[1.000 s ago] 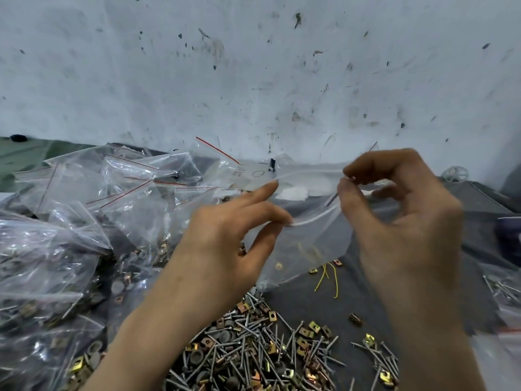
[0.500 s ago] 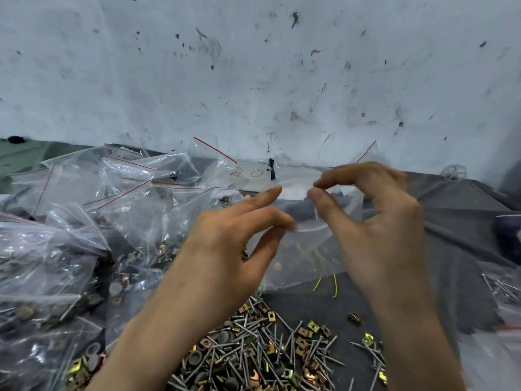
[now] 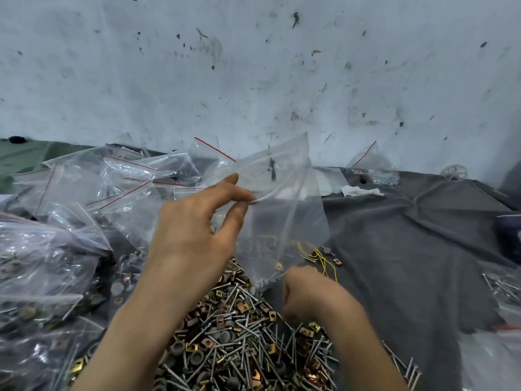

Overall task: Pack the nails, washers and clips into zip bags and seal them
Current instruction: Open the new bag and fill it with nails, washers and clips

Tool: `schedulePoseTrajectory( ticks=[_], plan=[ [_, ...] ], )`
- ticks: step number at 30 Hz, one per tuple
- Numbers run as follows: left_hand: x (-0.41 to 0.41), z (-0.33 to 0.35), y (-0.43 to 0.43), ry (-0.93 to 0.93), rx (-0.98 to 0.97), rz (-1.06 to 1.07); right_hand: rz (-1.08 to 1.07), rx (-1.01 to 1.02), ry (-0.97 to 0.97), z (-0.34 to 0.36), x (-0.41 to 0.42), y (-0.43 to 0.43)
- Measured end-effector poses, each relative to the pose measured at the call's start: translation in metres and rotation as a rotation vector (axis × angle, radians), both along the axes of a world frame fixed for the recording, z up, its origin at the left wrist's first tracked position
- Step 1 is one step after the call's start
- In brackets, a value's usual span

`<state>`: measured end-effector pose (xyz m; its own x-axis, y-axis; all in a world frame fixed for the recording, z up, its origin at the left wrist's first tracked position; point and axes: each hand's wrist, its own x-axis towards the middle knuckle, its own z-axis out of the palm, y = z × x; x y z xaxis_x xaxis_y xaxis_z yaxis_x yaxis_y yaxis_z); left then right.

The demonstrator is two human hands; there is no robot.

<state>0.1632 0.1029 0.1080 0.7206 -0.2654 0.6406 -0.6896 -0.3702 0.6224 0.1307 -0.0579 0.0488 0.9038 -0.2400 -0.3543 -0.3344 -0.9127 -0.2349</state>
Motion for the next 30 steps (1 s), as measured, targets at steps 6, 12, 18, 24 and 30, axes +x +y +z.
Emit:
schedulePoseTrajectory(
  ticks=[6,12,18,24,30],
  plan=[
    [0.0,-0.001,0.001,-0.029,0.013,-0.012,0.052,-0.065,0.051,-0.033,0.019,0.006],
    [-0.004,0.001,0.001,-0.099,-0.005,-0.103,0.125,0.189,-0.148,0.008,-0.001,-0.011],
    [-0.012,0.001,-0.007,-0.175,0.051,-0.204,0.219,0.808,-1.046,0.077,-0.058,-0.019],
    [-0.019,-0.001,-0.011,-0.227,0.146,-0.272,0.062,0.114,-1.354,0.08,-0.058,-0.019],
    [-0.014,-0.001,-0.01,-0.205,0.058,-0.218,-0.096,0.276,-1.505,0.078,-0.057,-0.028]
  ],
)
